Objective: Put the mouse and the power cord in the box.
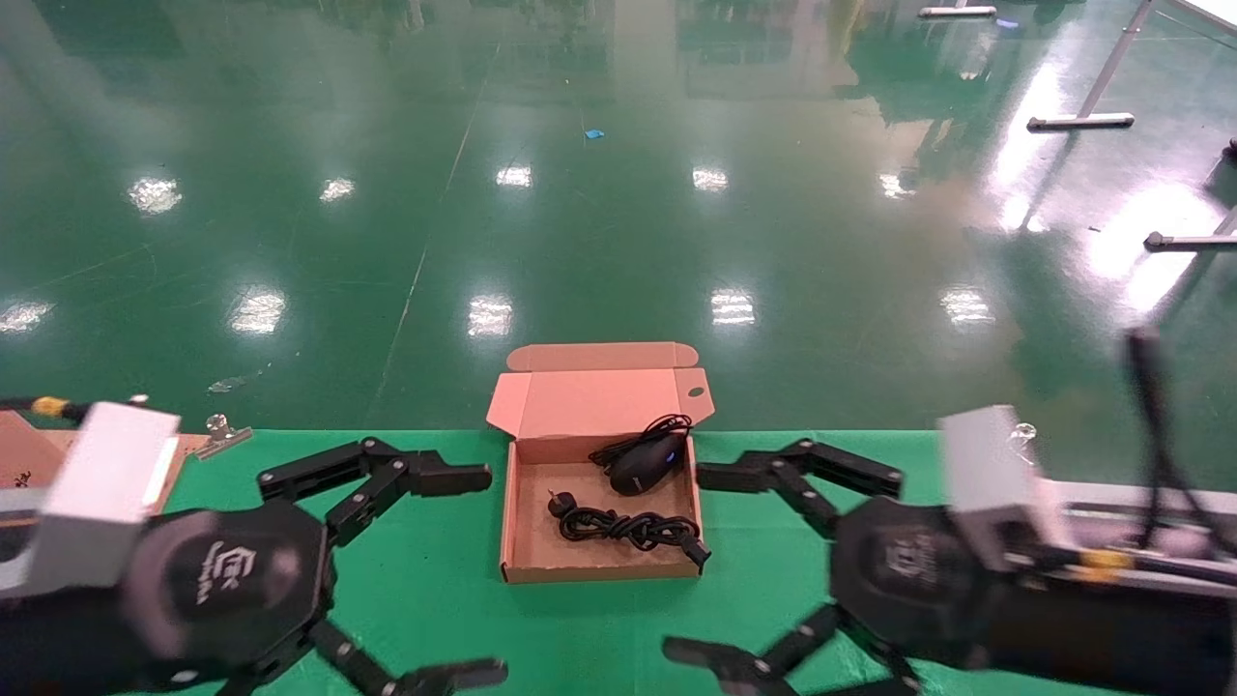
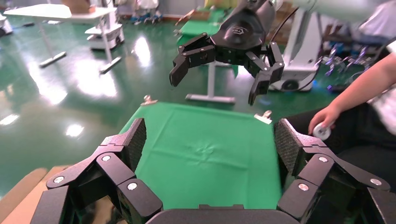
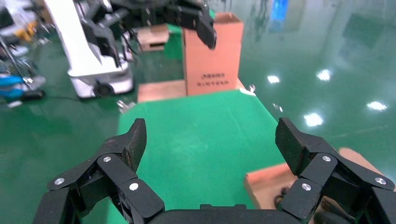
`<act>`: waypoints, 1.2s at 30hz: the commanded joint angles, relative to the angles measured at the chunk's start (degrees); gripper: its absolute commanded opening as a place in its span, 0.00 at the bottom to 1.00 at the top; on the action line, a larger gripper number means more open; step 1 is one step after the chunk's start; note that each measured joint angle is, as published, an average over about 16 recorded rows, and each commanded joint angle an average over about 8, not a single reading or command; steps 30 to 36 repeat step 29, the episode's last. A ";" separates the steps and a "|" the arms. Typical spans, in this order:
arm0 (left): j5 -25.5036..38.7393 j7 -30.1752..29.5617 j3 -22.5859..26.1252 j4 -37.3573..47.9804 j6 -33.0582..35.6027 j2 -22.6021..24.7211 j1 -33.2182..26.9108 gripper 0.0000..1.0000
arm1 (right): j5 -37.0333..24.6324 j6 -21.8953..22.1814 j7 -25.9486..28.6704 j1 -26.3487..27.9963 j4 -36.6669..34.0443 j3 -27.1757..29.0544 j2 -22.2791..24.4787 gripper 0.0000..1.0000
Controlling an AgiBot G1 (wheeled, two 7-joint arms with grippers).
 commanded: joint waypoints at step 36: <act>-3.41 -0.83 -3.73 0.01 4.12 -0.03 2.36 1.00 | 7.65 -6.18 3.01 -4.77 4.39 7.32 5.98 1.00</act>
